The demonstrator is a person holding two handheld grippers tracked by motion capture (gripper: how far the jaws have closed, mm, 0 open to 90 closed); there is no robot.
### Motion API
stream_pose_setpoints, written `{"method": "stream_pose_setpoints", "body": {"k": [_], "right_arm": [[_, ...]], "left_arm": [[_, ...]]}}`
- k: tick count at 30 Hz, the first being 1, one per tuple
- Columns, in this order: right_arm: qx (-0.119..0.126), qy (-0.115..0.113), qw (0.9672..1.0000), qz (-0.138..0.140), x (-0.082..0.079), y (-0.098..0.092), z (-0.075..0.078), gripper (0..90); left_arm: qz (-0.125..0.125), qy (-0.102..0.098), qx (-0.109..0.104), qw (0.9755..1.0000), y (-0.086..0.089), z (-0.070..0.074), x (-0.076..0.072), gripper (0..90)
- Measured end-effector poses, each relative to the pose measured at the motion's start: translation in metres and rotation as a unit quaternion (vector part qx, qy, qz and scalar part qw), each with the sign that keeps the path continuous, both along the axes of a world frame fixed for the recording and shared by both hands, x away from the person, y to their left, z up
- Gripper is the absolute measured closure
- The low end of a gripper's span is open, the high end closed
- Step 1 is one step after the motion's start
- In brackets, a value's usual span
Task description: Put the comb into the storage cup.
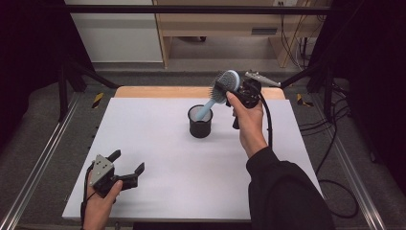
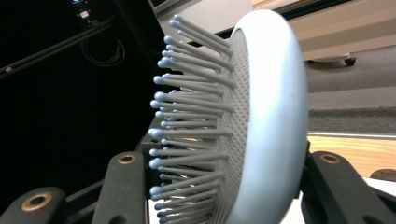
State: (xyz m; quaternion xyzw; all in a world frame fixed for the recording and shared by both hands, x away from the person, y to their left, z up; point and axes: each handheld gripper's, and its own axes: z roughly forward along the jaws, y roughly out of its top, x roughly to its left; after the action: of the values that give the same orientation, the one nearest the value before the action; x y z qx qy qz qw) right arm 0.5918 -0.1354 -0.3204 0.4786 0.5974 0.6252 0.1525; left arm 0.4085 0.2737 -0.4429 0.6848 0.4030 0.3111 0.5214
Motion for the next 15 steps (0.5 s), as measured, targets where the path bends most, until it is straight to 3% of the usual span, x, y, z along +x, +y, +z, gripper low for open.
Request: {"method": "stream_pose_setpoints", "body": {"k": [15], "right_arm": [[-0.006, 0.010, 0.9999, -0.005, 0.0049, 0.0033, -0.0084, 50.7]], "left_arm": [[-0.001, 0.000, 0.001, 1.0000, -0.0003, 0.0000, -0.0002, 2.4]]}}
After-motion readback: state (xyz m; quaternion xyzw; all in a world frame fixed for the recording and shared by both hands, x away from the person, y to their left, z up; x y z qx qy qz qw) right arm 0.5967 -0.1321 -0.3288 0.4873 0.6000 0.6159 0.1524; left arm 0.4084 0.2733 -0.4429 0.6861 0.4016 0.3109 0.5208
